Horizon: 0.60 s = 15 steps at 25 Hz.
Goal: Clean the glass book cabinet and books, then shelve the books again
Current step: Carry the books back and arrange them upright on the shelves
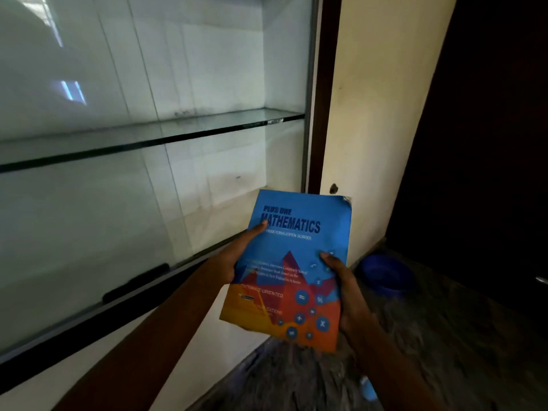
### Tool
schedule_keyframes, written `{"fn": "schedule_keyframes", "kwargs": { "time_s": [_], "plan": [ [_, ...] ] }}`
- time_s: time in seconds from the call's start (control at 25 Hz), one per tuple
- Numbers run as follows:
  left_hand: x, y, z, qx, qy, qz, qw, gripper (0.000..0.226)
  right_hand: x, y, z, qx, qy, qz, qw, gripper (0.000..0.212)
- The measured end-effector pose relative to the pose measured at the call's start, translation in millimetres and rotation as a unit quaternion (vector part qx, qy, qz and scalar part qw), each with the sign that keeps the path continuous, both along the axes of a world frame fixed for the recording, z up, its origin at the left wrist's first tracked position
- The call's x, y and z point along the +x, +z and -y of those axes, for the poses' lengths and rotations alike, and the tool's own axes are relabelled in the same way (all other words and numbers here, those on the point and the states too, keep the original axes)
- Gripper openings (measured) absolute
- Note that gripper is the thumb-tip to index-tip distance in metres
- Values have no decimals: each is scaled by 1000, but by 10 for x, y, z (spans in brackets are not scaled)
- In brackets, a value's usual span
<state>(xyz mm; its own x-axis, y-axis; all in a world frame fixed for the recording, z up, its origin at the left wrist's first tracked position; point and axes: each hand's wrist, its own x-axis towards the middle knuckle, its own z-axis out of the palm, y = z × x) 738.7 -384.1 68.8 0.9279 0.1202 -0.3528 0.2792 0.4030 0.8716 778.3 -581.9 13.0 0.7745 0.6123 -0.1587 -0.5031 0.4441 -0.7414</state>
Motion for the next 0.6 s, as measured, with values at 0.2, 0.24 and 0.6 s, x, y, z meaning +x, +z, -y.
{"fn": "schedule_keyframes", "kwargs": {
  "time_s": [0.2, 0.24, 0.6],
  "plan": [
    [615, -173, -208, -70, 55, 70, 994, 56, 939, 40, -226, -30, 65, 32, 997, 77],
    [686, -194, -261, -76, 73, 90, 990, 62, 1088, 99, -266, -36, 77, 48, 995, 80],
    [1011, -273, -217, -83, 294, 187, 934, 50, 2143, 526, -701, -100, 271, 94, 953, 71]
  ]
}}
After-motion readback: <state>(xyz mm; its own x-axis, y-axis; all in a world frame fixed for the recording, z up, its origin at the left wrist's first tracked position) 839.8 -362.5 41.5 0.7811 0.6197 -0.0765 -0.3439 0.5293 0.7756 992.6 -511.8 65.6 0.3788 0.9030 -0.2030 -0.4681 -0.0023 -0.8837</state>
